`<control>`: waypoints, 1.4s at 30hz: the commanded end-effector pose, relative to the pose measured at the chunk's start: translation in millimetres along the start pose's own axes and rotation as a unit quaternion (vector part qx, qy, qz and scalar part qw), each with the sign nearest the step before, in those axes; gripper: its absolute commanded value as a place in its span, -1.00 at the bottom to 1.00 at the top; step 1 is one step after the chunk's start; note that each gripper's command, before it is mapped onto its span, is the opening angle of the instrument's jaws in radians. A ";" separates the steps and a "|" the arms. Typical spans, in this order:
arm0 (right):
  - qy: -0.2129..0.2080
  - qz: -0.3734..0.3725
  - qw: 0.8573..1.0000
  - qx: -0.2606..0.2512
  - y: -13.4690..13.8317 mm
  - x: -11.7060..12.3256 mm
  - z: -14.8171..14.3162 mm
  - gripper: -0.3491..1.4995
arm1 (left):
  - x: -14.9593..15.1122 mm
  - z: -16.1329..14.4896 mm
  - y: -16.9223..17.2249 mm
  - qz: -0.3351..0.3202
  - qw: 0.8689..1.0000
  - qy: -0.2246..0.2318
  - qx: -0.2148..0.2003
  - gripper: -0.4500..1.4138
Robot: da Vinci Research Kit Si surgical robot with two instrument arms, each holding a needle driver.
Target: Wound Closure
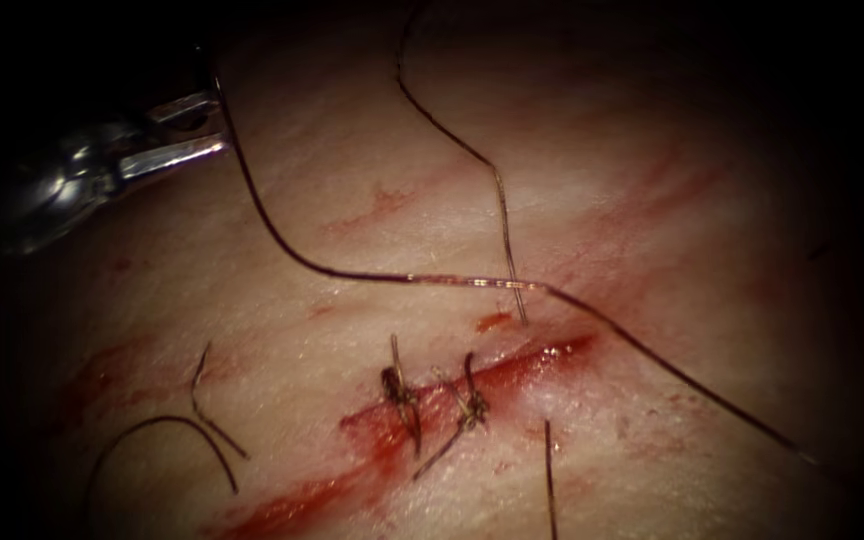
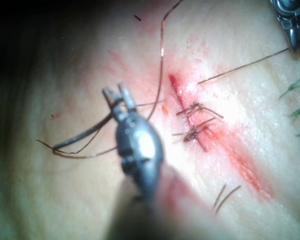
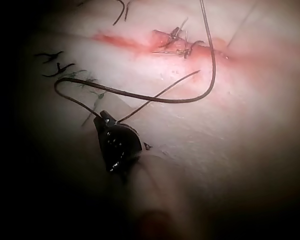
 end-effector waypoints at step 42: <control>0.058 0.046 0.979 -0.189 16.1 -7.9 -11.5 0.84 | -0.6 0.9 0.4 0.000 1.000 0.000 0.001 -1.00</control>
